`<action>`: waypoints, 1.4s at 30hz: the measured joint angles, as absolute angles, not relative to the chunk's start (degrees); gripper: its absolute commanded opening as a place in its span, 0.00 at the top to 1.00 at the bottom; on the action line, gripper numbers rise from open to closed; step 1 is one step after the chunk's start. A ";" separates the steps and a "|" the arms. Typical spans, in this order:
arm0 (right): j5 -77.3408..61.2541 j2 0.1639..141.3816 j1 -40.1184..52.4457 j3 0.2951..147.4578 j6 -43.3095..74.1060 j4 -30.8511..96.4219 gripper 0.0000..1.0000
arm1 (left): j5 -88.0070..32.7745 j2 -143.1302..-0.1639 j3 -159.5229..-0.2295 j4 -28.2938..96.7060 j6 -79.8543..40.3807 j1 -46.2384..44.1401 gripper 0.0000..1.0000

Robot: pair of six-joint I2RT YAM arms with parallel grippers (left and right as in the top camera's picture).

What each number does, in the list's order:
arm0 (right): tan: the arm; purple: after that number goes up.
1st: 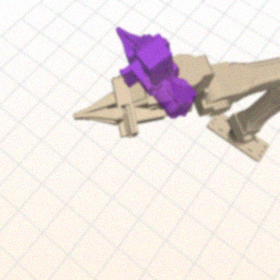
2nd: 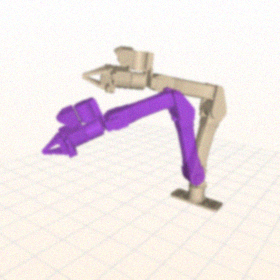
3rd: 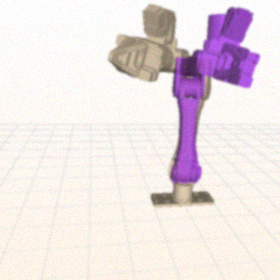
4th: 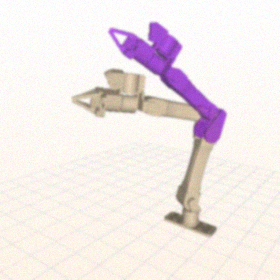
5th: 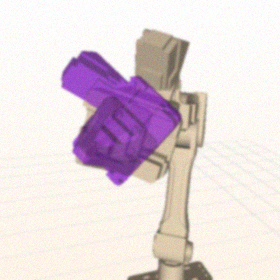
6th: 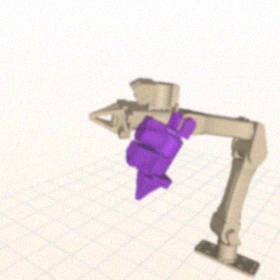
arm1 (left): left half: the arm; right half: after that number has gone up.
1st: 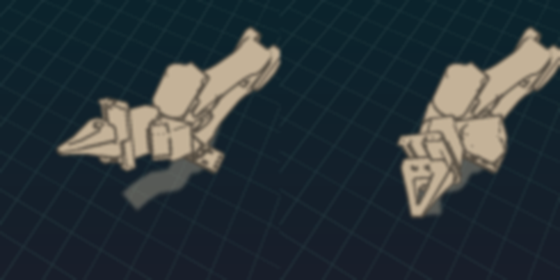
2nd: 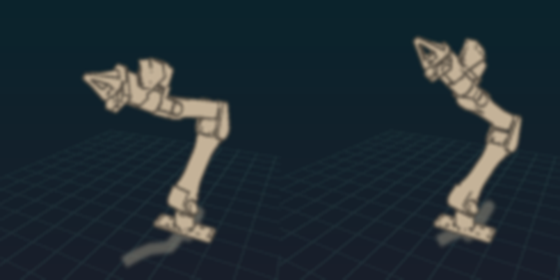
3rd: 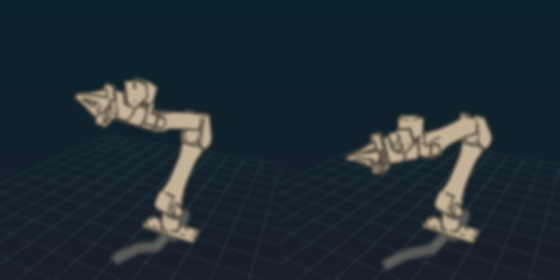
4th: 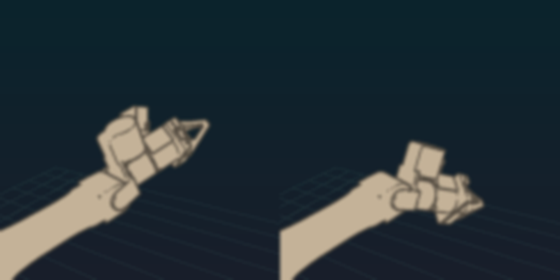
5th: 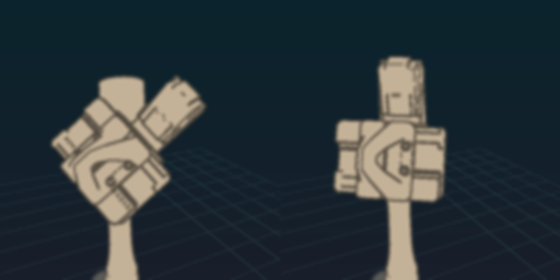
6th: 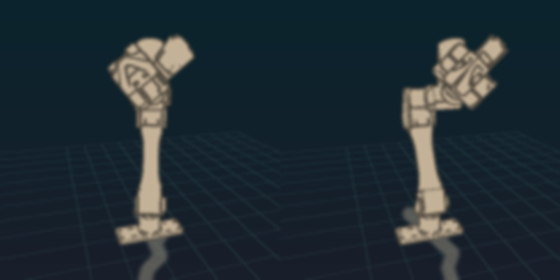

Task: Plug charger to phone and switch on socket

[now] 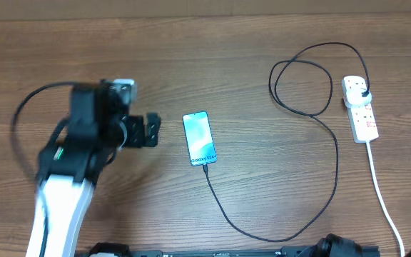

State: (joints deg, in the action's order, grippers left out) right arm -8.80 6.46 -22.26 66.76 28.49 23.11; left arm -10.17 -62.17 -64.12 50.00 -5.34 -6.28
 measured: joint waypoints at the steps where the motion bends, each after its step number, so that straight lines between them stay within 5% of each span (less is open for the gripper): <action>1: -8.82 5.96 -22.15 66.72 28.49 23.14 0.00 | -9.74 -59.24 -64.12 50.26 -5.34 -6.28 0.00; 14: -10.11 0.25 -17.85 67.88 28.49 21.89 0.00 | -7.42 -33.93 -64.12 54.15 -5.32 -6.28 0.00; 36: -11.57 0.25 -13.34 66.11 28.47 9.96 0.00 | -7.42 -31.14 -64.12 60.47 -6.02 -6.28 0.00; 42: -11.60 0.25 -13.37 59.09 28.51 16.60 0.00 | -7.42 -31.11 -64.12 60.51 -6.87 -6.28 0.00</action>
State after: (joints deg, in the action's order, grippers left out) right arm -11.60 0.25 -13.37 59.09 28.51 16.60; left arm -7.42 -31.11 -64.12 60.51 -6.87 -6.28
